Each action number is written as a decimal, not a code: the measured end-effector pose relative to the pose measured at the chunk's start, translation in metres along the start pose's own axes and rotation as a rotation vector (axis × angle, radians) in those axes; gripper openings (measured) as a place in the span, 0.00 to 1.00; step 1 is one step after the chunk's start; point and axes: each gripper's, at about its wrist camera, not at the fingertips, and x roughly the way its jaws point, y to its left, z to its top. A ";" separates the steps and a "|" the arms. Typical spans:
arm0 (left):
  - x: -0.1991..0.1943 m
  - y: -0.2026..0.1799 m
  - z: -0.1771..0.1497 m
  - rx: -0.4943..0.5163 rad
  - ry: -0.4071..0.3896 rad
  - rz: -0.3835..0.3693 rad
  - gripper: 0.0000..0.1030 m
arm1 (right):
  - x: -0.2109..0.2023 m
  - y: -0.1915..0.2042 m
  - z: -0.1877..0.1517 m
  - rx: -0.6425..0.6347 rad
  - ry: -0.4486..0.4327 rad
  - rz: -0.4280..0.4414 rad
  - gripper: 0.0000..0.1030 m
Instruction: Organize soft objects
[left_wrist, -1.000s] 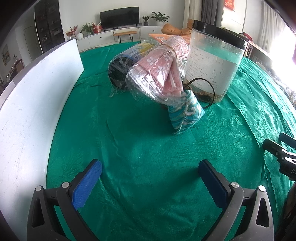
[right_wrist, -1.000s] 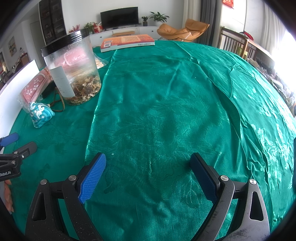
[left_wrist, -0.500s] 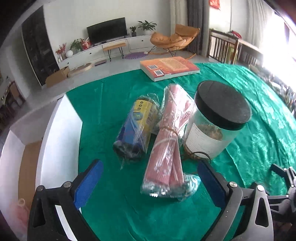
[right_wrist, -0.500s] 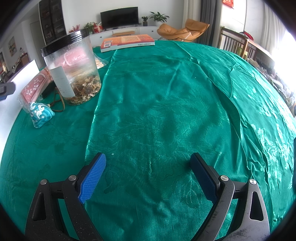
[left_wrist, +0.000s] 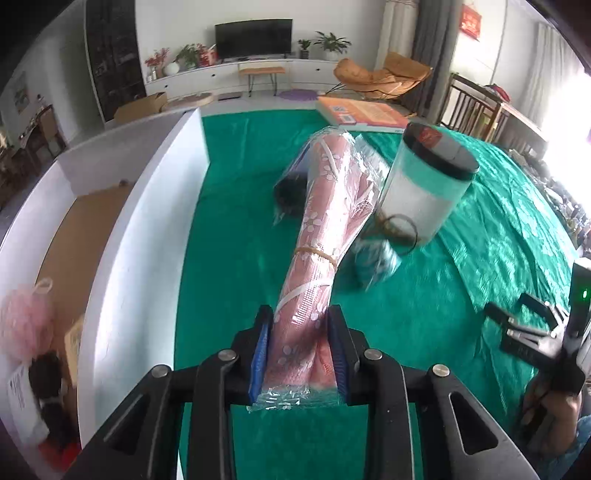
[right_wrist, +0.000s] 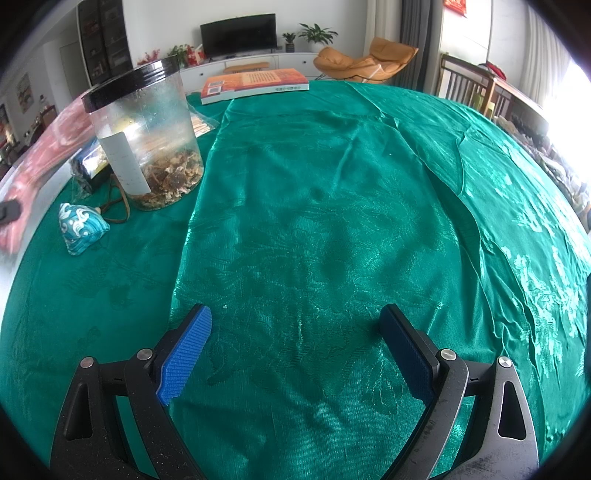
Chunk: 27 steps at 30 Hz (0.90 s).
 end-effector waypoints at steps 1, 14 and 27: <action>0.001 0.003 -0.014 -0.009 0.017 0.016 0.48 | 0.000 0.000 0.000 0.000 0.000 0.000 0.91; 0.065 0.004 -0.020 0.035 0.020 0.079 0.94 | 0.001 0.000 0.000 0.001 0.000 0.003 0.91; 0.074 0.003 -0.025 0.018 -0.029 0.046 1.00 | 0.021 0.083 0.045 0.015 0.024 0.440 0.89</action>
